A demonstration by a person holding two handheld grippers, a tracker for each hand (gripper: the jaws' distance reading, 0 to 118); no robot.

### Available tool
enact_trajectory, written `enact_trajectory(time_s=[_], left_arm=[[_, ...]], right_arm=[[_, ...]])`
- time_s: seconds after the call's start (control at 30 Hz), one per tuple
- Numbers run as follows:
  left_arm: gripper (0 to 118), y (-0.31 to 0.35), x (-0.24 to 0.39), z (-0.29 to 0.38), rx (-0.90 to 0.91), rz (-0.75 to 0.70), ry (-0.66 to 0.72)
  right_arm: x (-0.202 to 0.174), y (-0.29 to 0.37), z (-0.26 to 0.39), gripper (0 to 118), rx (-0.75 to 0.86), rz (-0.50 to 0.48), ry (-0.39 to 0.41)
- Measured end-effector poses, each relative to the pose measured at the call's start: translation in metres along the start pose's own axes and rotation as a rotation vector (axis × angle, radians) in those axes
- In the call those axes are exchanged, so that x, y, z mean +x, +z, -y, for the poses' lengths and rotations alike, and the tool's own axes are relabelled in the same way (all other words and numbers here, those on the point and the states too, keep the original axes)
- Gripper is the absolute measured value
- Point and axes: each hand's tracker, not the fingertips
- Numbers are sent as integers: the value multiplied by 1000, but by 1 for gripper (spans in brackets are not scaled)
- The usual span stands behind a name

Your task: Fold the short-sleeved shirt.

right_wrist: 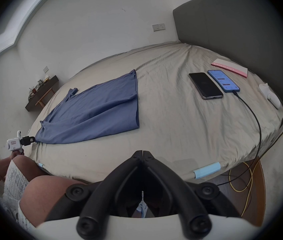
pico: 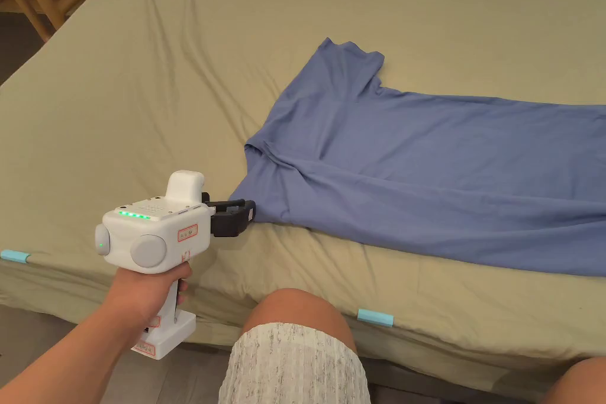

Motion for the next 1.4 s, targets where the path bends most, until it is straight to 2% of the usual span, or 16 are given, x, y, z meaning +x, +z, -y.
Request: enact_trajectory(time_s=[0.3, 0.33, 0.37, 0.47, 0.53, 0.77, 0.87, 1.03, 1.07, 1.1, 1.13, 1.17, 1.2, 1.4], left_arm=[[84, -8, 16, -9, -69, 129, 2], [77, -8, 17, -10, -58, 130, -8], [65, -9, 18, -12, -71, 140, -1], [46, -6, 26, -15, -64, 154, -23], [8, -10, 27, -21, -99, 196, 10], [5, 1, 48, -34, -86, 181, -9], [4, 7, 53, -42, -69, 183, 2], [4, 11, 63, -49, -79, 180, 6], [4, 11, 64, -50, -81, 180, 9], [4, 12, 65, -52, -84, 179, 18], [4, 13, 65, -53, -85, 177, 23], [4, 13, 67, -54, -88, 174, 26], [4, 13, 67, -54, -93, 174, 31], [4, 14, 69, -57, -100, 167, 32]], right_arm=[[-5, -12, 2, 0, -17, -9, -21], [-7, -13, 3, 0, -19, -11, -19], [-10, -13, 3, 0, -19, -8, -10], [-10, -14, 1, 0, -18, -19, -8], [-11, -15, -1, 0, -16, -28, -1], [-18, -27, -19, 0, -1, -86, 75], [-16, -43, -25, 0, -20, -69, 156], [0, -81, -30, 0, -8, -64, 201], [1, -87, -31, 2, 1, -80, 185], [5, -92, -33, 20, 5, -92, 175], [7, -98, -33, 57, 6, -82, 174], [10, -106, -35, 83, 2, -66, 170], [9, -112, -36, 92, -16, -63, 165], [12, -142, -34, 96, -42, -28, 188]])
